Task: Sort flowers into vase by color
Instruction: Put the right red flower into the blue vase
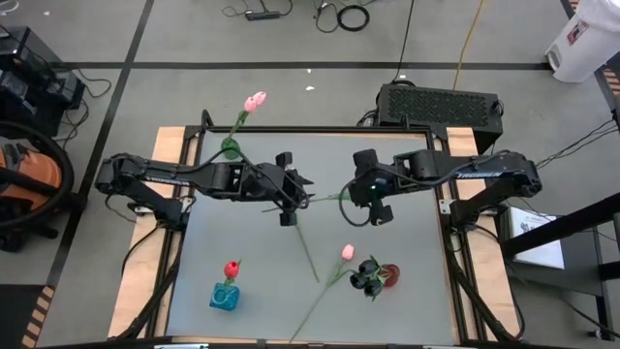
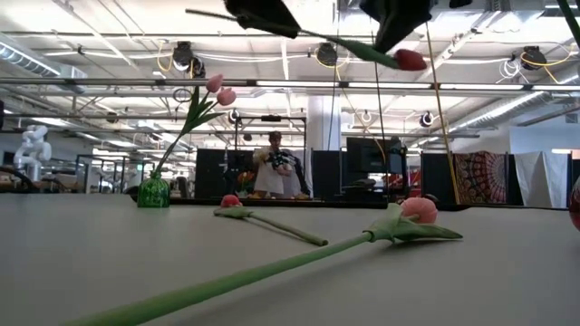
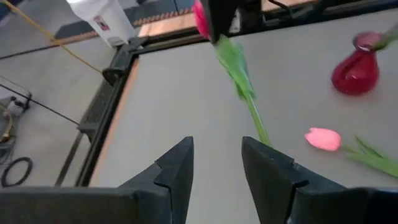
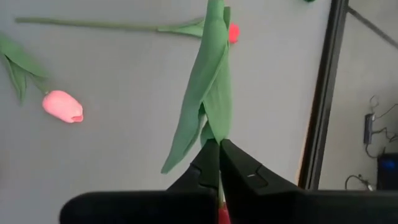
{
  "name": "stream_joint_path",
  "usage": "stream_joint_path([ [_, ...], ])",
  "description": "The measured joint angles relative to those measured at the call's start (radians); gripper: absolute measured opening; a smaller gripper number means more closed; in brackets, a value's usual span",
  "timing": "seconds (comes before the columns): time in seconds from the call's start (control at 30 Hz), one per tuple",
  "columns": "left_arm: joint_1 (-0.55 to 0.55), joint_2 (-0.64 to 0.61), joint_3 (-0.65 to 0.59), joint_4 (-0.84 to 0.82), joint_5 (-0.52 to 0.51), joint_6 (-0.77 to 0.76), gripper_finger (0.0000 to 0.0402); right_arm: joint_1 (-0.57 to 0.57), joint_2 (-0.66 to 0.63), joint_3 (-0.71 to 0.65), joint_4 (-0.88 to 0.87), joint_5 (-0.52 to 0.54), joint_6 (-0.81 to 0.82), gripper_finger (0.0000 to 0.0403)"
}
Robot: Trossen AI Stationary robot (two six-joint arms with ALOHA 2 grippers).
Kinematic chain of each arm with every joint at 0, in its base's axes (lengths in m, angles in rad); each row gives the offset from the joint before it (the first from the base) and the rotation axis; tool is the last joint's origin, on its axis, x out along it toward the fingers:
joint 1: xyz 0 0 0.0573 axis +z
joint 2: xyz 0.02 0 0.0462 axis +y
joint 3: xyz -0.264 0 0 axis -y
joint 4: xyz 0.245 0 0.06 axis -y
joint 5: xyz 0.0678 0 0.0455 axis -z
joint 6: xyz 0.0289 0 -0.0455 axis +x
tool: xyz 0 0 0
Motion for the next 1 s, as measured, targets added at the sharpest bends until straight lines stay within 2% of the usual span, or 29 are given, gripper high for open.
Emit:
stream_joint_path([
  [0.23, 0.017, 0.012, 0.062, 0.020, 0.023, -0.003, 0.0144, 0.000, 0.066, 0.000, -0.034, 0.003, 0.009, 0.0000],
  [0.4, 0.017, 0.013, 0.071, 0.018, 0.125, -0.025, 0.0144, 0.000, 0.087, 0.000, -0.023, 0.008, -0.017, 0.0000],
  [1.0, 0.016, 0.140, 0.071, -0.058, 0.175, -0.064, 0.0144, 0.000, 0.087, 0.000, 0.042, 0.010, -0.043, 0.0000],
])
